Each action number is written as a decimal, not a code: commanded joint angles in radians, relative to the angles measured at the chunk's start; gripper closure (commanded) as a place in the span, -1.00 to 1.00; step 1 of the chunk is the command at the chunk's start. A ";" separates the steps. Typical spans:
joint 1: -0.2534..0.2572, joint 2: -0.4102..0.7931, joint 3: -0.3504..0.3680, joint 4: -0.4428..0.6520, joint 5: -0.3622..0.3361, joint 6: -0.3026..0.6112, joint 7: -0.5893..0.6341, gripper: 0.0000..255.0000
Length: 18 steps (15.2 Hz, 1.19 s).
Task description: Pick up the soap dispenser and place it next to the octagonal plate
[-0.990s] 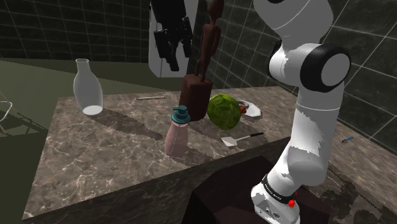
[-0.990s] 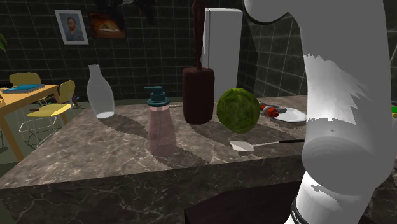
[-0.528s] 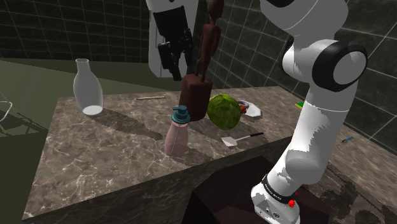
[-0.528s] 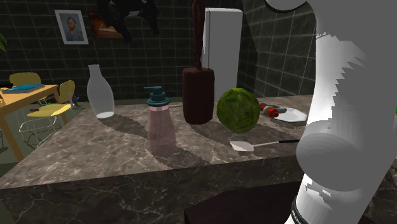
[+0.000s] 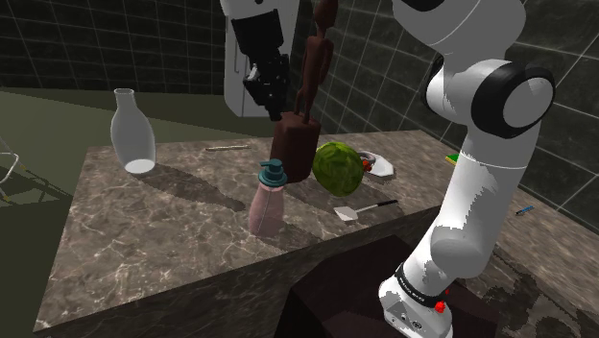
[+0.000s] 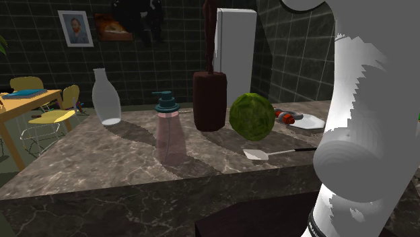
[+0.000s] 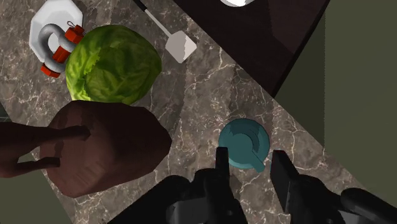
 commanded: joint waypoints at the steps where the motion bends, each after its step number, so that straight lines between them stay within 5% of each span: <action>1: 0.000 0.000 0.000 0.000 0.000 0.000 0.000 1.00; 8: 0.000 0.000 0.000 0.000 0.000 0.000 0.000 1.00; 9: 0.000 0.000 0.000 0.000 0.000 0.000 0.000 -1.00; 18: -0.096 0.003 -0.027 -0.302 0.086 0.278 -0.057 -1.00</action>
